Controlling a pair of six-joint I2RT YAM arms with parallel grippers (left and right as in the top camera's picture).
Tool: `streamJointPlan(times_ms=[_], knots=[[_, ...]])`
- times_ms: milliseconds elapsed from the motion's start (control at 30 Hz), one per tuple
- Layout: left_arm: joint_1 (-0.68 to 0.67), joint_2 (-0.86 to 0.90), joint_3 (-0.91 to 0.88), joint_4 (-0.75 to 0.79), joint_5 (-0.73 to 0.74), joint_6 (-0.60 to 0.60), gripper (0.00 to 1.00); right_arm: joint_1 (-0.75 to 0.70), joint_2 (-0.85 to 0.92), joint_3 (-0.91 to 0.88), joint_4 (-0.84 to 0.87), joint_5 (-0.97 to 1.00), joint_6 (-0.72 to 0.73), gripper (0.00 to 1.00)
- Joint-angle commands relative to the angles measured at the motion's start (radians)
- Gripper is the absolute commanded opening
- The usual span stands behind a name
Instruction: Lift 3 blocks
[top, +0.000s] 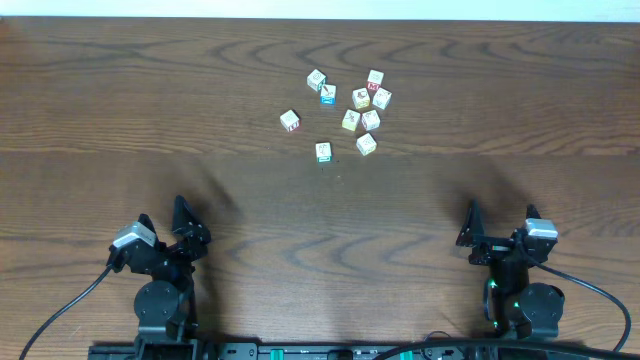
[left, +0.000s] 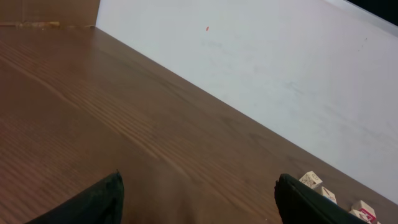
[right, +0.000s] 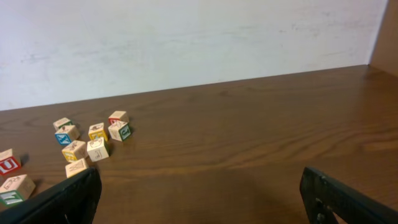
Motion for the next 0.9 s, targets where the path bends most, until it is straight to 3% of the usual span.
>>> streamJointPlan(times_ms=[0,400,533,733,867], knots=[[0.005,-0.005,-0.018,-0.04,-0.005,0.017,0.78,-0.016,-0.005,-0.002,-0.005,-0.004,0.011,0.99],[0.005,-0.005,-0.018,-0.04,-0.005,0.016,0.78,-0.016,-0.005,-0.002,-0.013,-0.06,0.01,0.99],[0.005,-0.005,-0.018,-0.04,-0.005,0.016,0.78,-0.016,0.001,-0.002,-0.011,-0.098,-0.066,0.99],[0.005,-0.005,-0.018,-0.04,-0.005,0.016,0.78,-0.016,0.016,-0.002,-0.005,-0.102,-0.072,0.99],[0.005,-0.005,-0.018,-0.04,-0.005,0.016,0.78,-0.016,0.019,0.043,0.015,-0.136,0.047,0.99]])
